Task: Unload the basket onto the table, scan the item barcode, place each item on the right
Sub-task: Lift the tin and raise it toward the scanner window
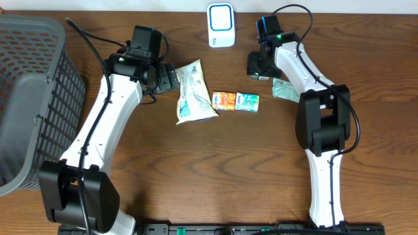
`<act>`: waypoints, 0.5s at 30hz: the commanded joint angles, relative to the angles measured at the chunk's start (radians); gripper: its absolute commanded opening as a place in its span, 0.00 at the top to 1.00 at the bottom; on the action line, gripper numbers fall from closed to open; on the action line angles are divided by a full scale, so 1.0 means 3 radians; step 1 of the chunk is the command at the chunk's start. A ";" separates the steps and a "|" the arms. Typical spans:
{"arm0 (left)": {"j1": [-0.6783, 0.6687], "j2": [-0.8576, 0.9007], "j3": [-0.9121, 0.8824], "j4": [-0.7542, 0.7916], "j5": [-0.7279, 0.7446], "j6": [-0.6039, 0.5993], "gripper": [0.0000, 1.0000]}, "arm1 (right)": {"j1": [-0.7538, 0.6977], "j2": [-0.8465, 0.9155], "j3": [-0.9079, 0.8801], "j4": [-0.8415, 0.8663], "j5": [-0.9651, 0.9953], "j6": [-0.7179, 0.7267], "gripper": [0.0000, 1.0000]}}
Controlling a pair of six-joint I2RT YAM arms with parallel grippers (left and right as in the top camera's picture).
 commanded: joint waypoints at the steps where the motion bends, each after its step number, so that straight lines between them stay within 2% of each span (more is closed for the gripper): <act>1: 0.0011 0.0001 -0.0004 -0.0009 -0.0006 -0.0005 0.02 | 0.0008 0.0065 0.0029 -0.0113 -0.0252 0.0017 0.46; 8: 0.0011 0.0001 -0.0004 -0.0009 -0.0005 -0.0005 0.02 | 0.0008 -0.0067 0.0135 -0.0188 -0.0501 0.0018 0.44; 15: 0.0011 0.0001 -0.0004 -0.0009 -0.0005 -0.0005 0.02 | -0.0013 -0.0298 0.0139 -0.0144 -0.1551 0.0266 0.43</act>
